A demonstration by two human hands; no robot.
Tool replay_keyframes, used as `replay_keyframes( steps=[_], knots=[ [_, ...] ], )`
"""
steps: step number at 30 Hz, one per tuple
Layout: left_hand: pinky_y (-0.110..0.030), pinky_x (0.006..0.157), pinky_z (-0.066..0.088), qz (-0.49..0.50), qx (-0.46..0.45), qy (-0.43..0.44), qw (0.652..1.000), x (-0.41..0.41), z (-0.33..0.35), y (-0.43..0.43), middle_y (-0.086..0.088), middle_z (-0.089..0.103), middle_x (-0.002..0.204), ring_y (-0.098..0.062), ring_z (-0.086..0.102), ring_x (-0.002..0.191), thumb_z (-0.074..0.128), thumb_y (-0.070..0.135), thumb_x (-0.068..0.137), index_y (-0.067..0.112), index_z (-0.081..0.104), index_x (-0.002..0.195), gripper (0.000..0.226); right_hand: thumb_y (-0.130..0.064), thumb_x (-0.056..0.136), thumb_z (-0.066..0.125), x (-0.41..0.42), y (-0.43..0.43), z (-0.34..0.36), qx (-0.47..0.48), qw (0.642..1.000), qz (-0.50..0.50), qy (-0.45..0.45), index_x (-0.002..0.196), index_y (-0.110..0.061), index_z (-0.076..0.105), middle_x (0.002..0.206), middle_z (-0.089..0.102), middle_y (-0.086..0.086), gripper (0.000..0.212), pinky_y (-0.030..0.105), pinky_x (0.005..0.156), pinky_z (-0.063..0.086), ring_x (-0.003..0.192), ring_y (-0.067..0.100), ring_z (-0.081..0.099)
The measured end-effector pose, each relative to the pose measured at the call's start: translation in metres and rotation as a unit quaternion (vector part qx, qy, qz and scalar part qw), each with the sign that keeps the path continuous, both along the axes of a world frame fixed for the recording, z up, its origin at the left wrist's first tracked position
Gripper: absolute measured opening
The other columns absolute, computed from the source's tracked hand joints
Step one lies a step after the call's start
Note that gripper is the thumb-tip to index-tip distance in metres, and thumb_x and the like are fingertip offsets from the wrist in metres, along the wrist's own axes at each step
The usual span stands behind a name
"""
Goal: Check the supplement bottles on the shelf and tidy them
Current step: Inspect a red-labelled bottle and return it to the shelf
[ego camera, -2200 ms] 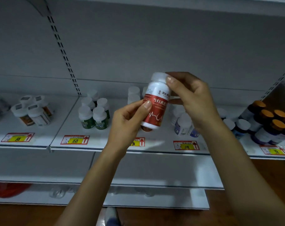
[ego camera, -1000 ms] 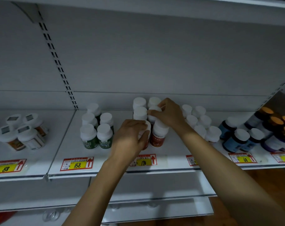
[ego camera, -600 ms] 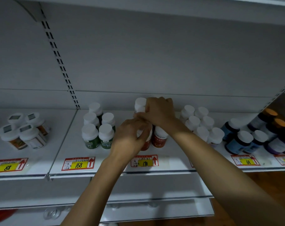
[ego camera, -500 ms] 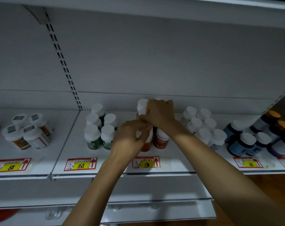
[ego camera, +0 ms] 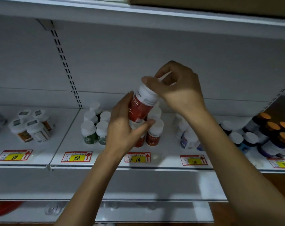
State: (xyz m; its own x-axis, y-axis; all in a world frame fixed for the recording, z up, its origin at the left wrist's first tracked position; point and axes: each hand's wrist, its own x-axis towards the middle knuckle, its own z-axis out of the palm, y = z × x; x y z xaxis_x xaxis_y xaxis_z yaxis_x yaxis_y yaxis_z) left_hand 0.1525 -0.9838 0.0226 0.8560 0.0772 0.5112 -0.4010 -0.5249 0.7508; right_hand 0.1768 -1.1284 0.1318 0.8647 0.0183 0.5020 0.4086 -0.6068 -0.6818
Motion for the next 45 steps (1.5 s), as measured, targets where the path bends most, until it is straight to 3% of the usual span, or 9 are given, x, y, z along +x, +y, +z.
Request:
replay_keyframes(
  steps=[5, 8, 15, 20, 27, 31, 36, 40, 45],
  knots=[
    [-0.019, 0.069, 0.053, -0.016, -0.075, 0.055, 0.996, -0.046, 0.01, -0.033, 0.021, 0.063, 0.091, 0.001, 0.063, 0.081, 0.07, 0.045, 0.075, 0.029, 0.049, 0.121, 0.054, -0.051, 0.08, 0.07, -0.023, -0.025, -0.011, 0.101, 0.992, 0.039, 0.06, 0.076, -0.026, 0.065, 0.069, 0.063, -0.008, 0.026, 0.026, 0.063, 0.047, 0.067, 0.006, 0.06],
    [-0.027, 0.064, 0.056, -0.045, -0.183, 0.09, 0.978, -0.07, 0.014, -0.05, 0.016, 0.065, 0.084, -0.006, 0.064, 0.071, 0.07, 0.044, 0.076, 0.033, 0.053, 0.105, 0.036, -0.037, 0.09, 0.063, -0.044, -0.036, -0.022, 0.172, 0.968, 0.128, 0.128, 0.097, -0.024, 0.066, 0.091, 0.069, -0.006, 0.016, 0.025, 0.076, 0.053, 0.085, 0.006, 0.066],
    [-0.031, 0.074, 0.059, -0.099, -0.313, 0.156, 0.932, -0.11, 0.016, -0.061, 0.0, 0.069, 0.097, -0.02, 0.069, 0.088, 0.071, 0.04, 0.073, 0.023, 0.058, 0.114, 0.046, -0.022, 0.093, 0.06, -0.084, -0.038, -0.044, 0.305, 0.906, 0.204, 0.211, 0.126, -0.027, 0.058, 0.097, 0.071, -0.001, 0.034, 0.021, 0.074, 0.053, 0.09, 0.01, 0.069],
    [-0.034, 0.083, 0.057, -0.187, -0.517, 0.259, 0.794, -0.123, 0.018, -0.045, -0.017, 0.067, 0.118, -0.031, 0.067, 0.105, 0.059, 0.033, 0.081, 0.013, 0.058, 0.126, 0.049, -0.026, 0.085, 0.066, -0.093, -0.028, -0.048, 0.386, 0.875, 0.182, 0.226, 0.12, -0.031, 0.063, 0.105, 0.07, 0.003, 0.035, 0.029, 0.079, 0.052, 0.094, 0.014, 0.067],
    [-0.027, 0.08, 0.056, -0.247, -0.585, 0.242, 0.733, -0.115, 0.025, -0.01, -0.019, 0.067, 0.116, -0.03, 0.066, 0.107, 0.087, 0.042, 0.06, 0.011, 0.073, 0.107, 0.059, -0.022, 0.074, 0.076, -0.102, 0.01, -0.05, 0.45, 0.844, 0.197, 0.217, 0.137, -0.025, 0.048, 0.106, 0.072, 0.004, 0.07, 0.033, 0.083, 0.056, 0.101, 0.022, 0.068],
    [-0.024, 0.074, 0.057, -0.205, -0.571, 0.232, 0.76, -0.108, 0.028, 0.015, -0.011, 0.072, 0.102, -0.02, 0.071, 0.09, 0.067, 0.032, 0.078, 0.014, 0.072, 0.1, 0.029, -0.012, 0.078, 0.074, -0.106, 0.043, -0.061, 0.456, 0.859, 0.15, 0.179, 0.132, -0.023, 0.051, 0.115, 0.069, 0.005, 0.059, 0.023, 0.071, 0.055, 0.102, 0.019, 0.068],
    [-0.023, 0.074, 0.054, -0.125, -0.459, 0.128, 0.87, -0.099, 0.018, 0.034, -0.005, 0.069, 0.108, -0.014, 0.069, 0.094, 0.077, 0.031, 0.067, 0.026, 0.06, 0.115, 0.051, -0.002, 0.089, 0.063, -0.122, 0.073, -0.079, 0.344, 0.936, 0.055, 0.05, 0.105, -0.024, 0.066, 0.102, 0.071, -0.009, 0.028, 0.018, 0.075, 0.052, 0.095, 0.005, 0.067],
    [-0.01, 0.074, 0.049, -0.061, -0.302, 0.048, 0.95, -0.099, 0.015, 0.04, 0.014, 0.062, 0.111, 0.001, 0.062, 0.097, 0.074, 0.033, 0.068, 0.037, 0.052, 0.115, 0.052, -0.014, 0.093, 0.06, -0.135, 0.092, -0.082, 0.394, 0.914, 0.048, 0.083, 0.122, -0.013, 0.062, 0.109, 0.071, -0.003, 0.03, 0.019, 0.081, 0.053, 0.098, 0.006, 0.067],
    [-0.009, 0.083, 0.048, -0.046, -0.202, 0.001, 0.978, -0.1, 0.003, 0.048, 0.013, 0.051, 0.118, 0.003, 0.056, 0.107, 0.076, 0.022, 0.075, 0.035, 0.047, 0.127, 0.06, -0.018, 0.082, 0.072, -0.135, 0.105, -0.08, 0.39, 0.913, 0.037, 0.113, 0.121, -0.022, 0.058, 0.114, 0.069, 0.0, 0.042, 0.031, 0.09, 0.054, 0.105, 0.012, 0.067]
  ],
)
